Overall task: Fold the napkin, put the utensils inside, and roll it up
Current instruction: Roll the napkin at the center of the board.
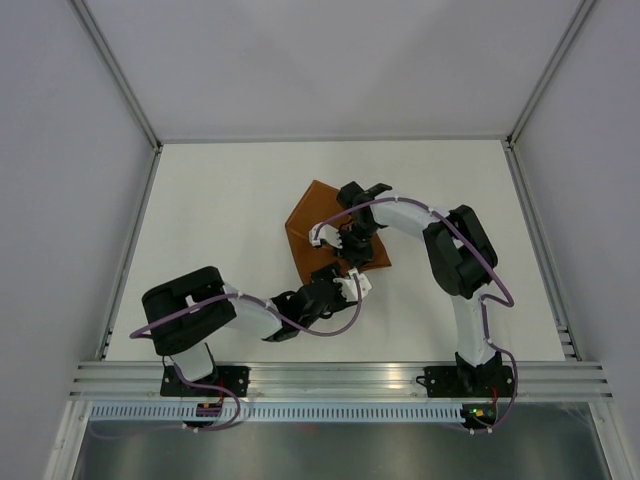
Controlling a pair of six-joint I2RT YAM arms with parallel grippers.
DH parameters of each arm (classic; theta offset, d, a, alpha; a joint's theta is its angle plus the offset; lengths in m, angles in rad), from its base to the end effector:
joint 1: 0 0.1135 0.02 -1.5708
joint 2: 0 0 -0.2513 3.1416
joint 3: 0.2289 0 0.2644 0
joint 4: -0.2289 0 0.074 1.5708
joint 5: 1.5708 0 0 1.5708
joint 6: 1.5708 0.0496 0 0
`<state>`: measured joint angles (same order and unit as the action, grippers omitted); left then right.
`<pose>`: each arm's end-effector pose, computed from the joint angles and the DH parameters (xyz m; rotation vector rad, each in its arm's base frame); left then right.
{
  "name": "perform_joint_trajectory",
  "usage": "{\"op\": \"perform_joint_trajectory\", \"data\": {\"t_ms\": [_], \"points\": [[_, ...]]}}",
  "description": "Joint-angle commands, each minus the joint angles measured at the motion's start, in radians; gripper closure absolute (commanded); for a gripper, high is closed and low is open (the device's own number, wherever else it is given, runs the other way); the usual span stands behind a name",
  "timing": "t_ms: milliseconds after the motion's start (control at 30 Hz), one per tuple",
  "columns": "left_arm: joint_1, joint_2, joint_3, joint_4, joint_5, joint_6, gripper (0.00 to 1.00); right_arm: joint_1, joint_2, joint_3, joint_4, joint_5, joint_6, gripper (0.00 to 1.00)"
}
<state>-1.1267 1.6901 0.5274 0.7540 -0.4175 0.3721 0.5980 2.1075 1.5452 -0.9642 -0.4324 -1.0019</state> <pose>0.1542 -0.2773 0.1030 1.1153 1.5917 -0.0866 0.3219 0.2444 0.1240 -2.1249 2.0439 0.6213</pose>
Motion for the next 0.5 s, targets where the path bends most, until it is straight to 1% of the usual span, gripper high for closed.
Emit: {"op": "perform_joint_trajectory", "data": {"t_ms": [0, 133, 200, 267, 333, 467], "points": [[0.024, -0.004, 0.029, 0.007, 0.124, 0.086, 0.30, -0.001, 0.088, -0.037, -0.042, -0.026, -0.040, 0.89], [0.056, 0.002, 0.065, -0.076, 0.183, 0.091, 0.30, -0.020, 0.115, -0.011, -0.090, -0.054, -0.069, 0.92], [0.079, 0.002, 0.089, -0.110, 0.239, 0.068, 0.30, -0.032, 0.121, 0.003, -0.113, -0.066, -0.078, 0.92], [0.090, 0.026, 0.109, -0.148, 0.247, 0.073, 0.32, -0.046, 0.124, 0.012, -0.142, -0.083, -0.093, 0.92], [0.103, 0.039, 0.115, -0.142, 0.253, 0.074, 0.34, -0.055, 0.128, 0.024, -0.159, -0.101, -0.112, 0.94], [0.120, 0.055, 0.141, -0.180, 0.284, 0.053, 0.38, -0.066, 0.132, 0.032, -0.189, -0.115, -0.132, 0.94]]}}
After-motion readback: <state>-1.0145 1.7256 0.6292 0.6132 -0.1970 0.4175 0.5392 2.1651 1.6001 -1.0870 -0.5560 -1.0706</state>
